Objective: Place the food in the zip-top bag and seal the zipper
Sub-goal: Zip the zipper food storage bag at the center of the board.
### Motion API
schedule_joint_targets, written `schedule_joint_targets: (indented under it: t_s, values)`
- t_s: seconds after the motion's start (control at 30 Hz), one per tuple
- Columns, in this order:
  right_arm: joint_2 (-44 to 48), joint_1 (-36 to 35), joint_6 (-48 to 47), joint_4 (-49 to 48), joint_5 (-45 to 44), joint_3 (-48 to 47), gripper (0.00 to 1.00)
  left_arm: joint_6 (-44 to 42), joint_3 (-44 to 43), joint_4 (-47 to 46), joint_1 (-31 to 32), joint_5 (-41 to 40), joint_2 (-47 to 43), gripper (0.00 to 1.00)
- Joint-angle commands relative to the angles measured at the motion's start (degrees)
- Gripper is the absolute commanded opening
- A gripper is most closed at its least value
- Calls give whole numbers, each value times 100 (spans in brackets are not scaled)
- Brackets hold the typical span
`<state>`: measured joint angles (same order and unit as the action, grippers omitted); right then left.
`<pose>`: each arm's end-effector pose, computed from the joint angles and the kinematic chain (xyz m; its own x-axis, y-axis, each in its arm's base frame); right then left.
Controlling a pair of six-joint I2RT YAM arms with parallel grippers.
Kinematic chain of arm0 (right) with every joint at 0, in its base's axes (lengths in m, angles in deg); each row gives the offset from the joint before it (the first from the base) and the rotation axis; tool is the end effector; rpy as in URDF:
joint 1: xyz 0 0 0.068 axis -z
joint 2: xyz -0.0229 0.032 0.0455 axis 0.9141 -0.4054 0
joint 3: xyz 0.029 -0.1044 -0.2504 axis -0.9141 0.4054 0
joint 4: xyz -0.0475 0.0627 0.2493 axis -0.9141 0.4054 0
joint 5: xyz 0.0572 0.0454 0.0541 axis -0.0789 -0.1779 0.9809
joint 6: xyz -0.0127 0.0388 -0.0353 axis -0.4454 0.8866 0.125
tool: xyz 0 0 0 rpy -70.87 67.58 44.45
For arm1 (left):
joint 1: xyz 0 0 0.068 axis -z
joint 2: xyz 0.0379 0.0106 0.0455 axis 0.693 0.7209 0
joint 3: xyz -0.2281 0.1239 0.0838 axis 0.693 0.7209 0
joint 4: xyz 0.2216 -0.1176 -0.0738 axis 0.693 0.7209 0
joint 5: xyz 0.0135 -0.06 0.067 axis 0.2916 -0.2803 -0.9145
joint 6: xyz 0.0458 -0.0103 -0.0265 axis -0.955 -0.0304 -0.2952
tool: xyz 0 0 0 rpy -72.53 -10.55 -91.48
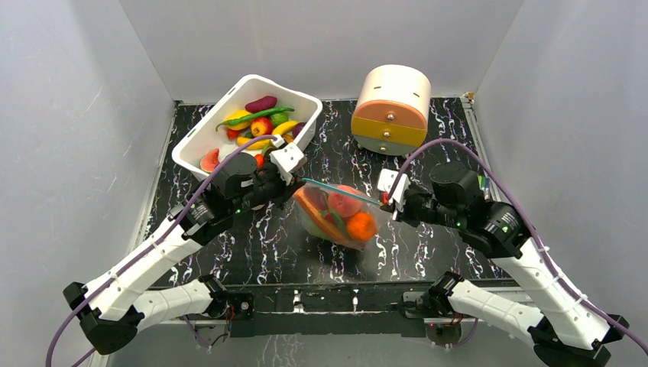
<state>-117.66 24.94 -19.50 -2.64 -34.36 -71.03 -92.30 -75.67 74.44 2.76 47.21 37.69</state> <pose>0.0956 0.0964 0.3887 0.0831 -0.6077 -0.7898 -0.8981 0.2978 -0.3236 0.1462 -0.1585 0.3993 -0.0398 0.2462 -0.9684 0.7861 0.6060 0.1218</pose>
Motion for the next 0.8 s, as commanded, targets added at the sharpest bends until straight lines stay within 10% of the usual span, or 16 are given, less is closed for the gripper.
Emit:
schedule_joint_targets:
  t_s: [0.0,0.4,0.63,0.77]
  values:
    - [237,46,-174,920,-708,-404,0,-100,-215,9,-135,-924,-264,0]
    - [284,47,-217,1579,-1356,-930,0,-5,-197,56,-137,-1214,-322,0]
    - [268,46,388,1147,4,-1066,0,82,-164,5,-136,-917,-486,0]
    - [523,50,1399,349,1251,-914,0,172,-205,84,-141,-879,-653,28]
